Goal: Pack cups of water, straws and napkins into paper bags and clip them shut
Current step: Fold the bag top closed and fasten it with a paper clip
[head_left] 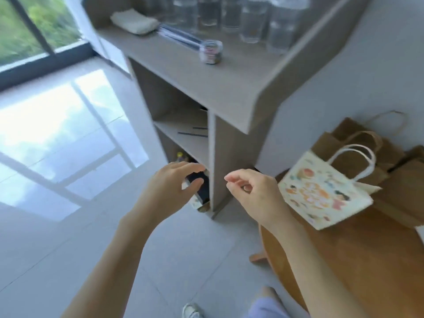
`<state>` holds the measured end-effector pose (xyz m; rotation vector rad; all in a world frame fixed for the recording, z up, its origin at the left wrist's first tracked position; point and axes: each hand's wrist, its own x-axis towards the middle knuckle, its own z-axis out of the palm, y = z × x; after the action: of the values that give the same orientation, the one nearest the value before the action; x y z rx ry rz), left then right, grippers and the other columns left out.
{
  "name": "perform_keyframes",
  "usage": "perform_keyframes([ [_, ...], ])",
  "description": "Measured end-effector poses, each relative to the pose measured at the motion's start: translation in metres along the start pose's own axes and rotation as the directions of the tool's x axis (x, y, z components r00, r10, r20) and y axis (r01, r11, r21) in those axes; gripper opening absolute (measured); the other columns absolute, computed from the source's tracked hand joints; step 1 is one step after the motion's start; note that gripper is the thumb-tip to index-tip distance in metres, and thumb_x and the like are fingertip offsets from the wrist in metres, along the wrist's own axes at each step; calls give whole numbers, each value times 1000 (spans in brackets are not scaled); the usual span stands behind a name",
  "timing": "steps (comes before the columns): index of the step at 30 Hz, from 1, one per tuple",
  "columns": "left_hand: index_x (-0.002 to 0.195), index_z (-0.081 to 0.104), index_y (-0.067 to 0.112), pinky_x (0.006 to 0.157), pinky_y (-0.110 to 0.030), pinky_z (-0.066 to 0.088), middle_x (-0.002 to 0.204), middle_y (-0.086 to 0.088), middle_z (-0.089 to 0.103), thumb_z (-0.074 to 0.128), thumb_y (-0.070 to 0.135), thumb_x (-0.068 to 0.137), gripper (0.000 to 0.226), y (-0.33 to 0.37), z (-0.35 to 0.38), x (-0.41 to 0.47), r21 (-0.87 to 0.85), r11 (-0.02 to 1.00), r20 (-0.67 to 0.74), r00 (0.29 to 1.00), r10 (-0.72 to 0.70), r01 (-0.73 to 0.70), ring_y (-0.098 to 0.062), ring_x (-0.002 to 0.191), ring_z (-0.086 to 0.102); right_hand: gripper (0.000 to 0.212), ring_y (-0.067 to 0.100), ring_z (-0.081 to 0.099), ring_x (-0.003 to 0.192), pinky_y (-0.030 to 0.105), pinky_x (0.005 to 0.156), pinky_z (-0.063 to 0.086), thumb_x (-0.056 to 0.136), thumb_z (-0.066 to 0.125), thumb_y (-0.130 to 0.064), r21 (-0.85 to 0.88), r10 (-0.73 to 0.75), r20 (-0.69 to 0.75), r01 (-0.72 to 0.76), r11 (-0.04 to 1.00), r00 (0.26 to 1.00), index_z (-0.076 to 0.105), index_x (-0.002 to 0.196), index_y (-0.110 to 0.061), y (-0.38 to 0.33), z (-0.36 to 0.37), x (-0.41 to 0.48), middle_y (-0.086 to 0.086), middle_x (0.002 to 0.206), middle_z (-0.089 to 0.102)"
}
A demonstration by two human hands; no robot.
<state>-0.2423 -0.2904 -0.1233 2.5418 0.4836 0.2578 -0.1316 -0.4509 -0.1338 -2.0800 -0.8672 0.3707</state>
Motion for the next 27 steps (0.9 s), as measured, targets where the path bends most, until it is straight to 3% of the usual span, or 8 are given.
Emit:
perform_keyframes([
  [5, 118, 63, 26, 88, -34, 47, 109, 8, 67, 57, 26, 90, 28, -76, -53, 1, 21, 997, -83, 994, -67, 68, -16, 103, 58, 15, -10, 56, 79, 6, 76, 43, 88, 60, -17, 4, -84, 108, 84, 996, 991, 70, 99, -19, -66, 64, 52, -18, 87, 60],
  [10, 120, 60, 31, 93, -30, 45, 118, 14, 62, 54, 31, 92, 28, -139, -89, 40, 62, 994, -85, 992, -89, 95, -11, 110, 55, 15, 1, 59, 82, 10, 76, 46, 87, 61, -20, -9, -141, 87, 143, 990, 986, 68, 100, -21, -99, 112, 120, -13, 91, 64],
  [12, 122, 58, 32, 93, -26, 42, 122, 14, 60, 52, 33, 93, 30, -163, -104, 67, 88, 992, -81, 993, -80, 87, -9, 112, 53, 16, -1, 59, 83, 3, 74, 44, 88, 61, -21, -17, -181, 56, 182, 983, 982, 68, 103, -21, -108, 125, 155, -12, 94, 64],
  [18, 122, 59, 28, 95, -28, 43, 123, 10, 61, 53, 31, 92, 30, -214, -153, 156, 94, 995, -105, 994, 20, -10, -12, 112, 54, 19, -4, 58, 84, -1, 74, 42, 89, 60, -19, 5, -211, -35, 212, 977, 977, 67, 106, -19, -139, 146, 253, -8, 97, 66],
  [22, 120, 61, 24, 90, -36, 47, 116, 7, 64, 57, 27, 91, 29, -226, -177, 203, 42, 992, -119, 985, 126, -122, -15, 104, 58, 16, -7, 58, 82, 1, 74, 42, 88, 61, -16, -8, -156, -100, 156, 988, 983, 69, 101, -20, -149, 143, 293, -13, 90, 64],
  [27, 117, 63, 21, 86, -34, 48, 113, 6, 65, 58, 25, 90, 28, -234, -185, 278, 4, 960, -84, 956, 281, -282, -17, 104, 58, 14, -3, 58, 76, 0, 71, 41, 86, 63, -14, -70, -101, -264, 86, 994, 959, 70, 98, -17, -149, 129, 337, -12, 86, 64],
])
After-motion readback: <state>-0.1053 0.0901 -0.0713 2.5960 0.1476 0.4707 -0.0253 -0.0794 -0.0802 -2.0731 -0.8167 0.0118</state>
